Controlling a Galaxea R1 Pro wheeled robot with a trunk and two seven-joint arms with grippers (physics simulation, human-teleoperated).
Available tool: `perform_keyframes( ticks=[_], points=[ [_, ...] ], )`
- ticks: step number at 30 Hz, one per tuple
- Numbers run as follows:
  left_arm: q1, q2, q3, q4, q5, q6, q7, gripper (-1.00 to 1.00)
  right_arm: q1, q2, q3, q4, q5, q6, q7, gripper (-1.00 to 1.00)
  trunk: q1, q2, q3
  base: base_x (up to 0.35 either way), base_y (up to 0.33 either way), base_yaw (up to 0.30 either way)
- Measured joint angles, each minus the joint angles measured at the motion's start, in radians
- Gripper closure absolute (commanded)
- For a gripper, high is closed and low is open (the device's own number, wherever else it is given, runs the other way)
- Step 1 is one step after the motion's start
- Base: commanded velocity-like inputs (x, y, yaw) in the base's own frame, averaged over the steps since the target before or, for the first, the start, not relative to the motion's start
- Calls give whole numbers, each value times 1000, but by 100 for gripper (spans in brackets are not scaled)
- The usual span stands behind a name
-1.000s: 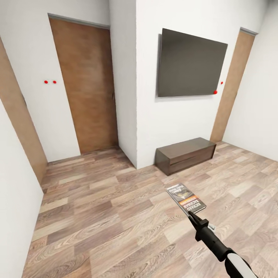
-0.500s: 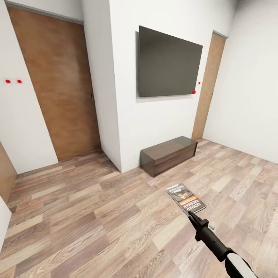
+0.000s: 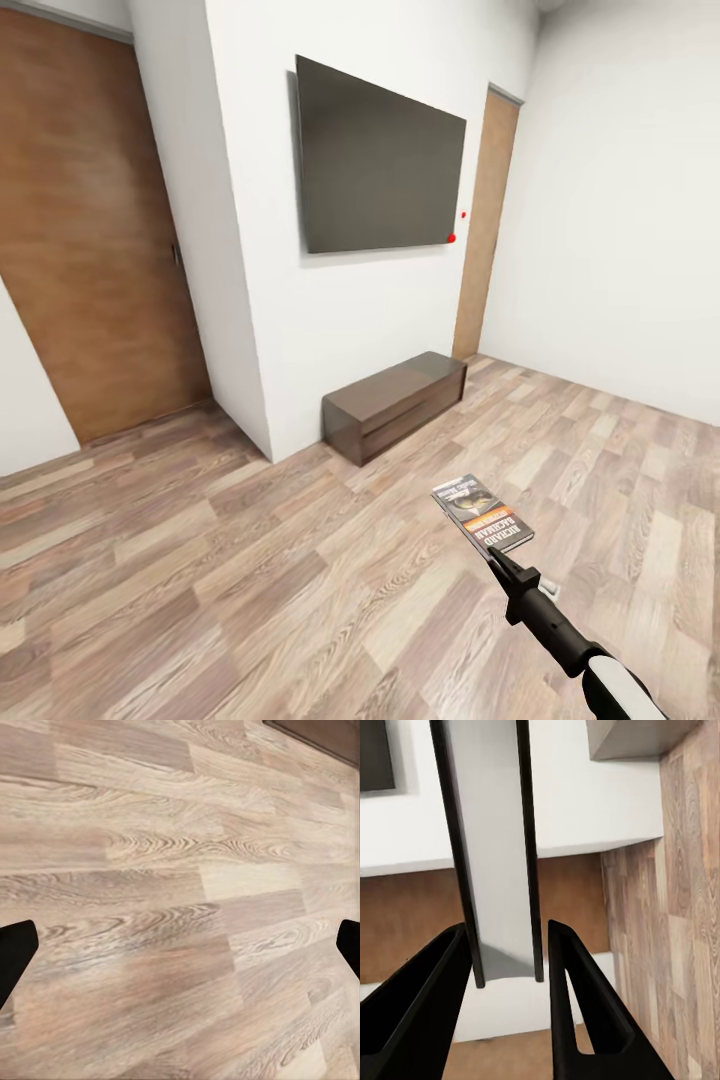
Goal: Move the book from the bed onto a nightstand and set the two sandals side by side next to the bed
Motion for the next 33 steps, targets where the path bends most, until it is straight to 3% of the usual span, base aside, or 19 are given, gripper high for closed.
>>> perform_keyframes(
  ticks=[33],
  points=[
    [0, 5, 0, 0, 0, 1, -1, -100, 0, 0, 0, 1, 0, 0, 0, 100, 0, 0, 0, 229, 0, -278]
  ],
)
